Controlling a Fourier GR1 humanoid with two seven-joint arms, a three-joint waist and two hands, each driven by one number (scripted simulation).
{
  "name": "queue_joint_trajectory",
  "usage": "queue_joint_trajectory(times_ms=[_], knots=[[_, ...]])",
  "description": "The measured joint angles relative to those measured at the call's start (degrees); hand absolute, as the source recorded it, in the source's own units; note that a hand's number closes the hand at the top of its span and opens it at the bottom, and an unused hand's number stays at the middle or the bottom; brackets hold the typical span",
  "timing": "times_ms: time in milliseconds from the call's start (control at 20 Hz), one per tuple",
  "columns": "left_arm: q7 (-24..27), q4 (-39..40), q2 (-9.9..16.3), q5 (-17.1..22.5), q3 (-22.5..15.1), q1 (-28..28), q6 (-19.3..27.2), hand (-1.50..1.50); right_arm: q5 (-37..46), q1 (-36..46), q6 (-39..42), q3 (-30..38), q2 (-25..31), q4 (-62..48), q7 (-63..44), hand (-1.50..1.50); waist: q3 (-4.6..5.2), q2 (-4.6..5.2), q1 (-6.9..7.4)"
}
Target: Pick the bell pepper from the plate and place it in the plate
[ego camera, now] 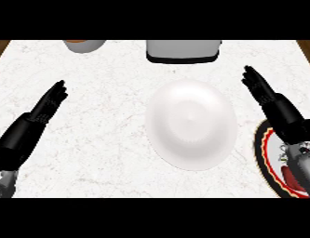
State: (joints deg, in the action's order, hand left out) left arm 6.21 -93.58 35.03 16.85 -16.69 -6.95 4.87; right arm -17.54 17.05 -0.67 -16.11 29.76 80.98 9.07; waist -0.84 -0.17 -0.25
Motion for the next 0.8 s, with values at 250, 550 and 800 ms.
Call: queue_joint_trajectory(times_ms=[250, 550, 800], knots=[[-2.48, 1.64, -0.99, 0.26, 4.42, -3.90, 1.55, 0.00, 4.09, -1.77, 0.44, -4.48, -3.10, 5.10, 1.80, 1.50, 0.60, 0.07, 0.03], [-4.36, 2.06, -1.92, 1.32, 6.82, -4.08, 4.07, 0.00, 24.49, -4.28, -9.94, -9.58, 4.01, 2.90, -1.59, -1.50, 1.26, -0.54, -0.91], [-6.77, 2.50, -2.37, 2.49, 8.45, -5.91, 4.48, 0.00, 25.73, -14.16, -22.86, -9.26, -4.97, 2.41, 6.33, -1.50, 0.84, -0.09, -1.15]])
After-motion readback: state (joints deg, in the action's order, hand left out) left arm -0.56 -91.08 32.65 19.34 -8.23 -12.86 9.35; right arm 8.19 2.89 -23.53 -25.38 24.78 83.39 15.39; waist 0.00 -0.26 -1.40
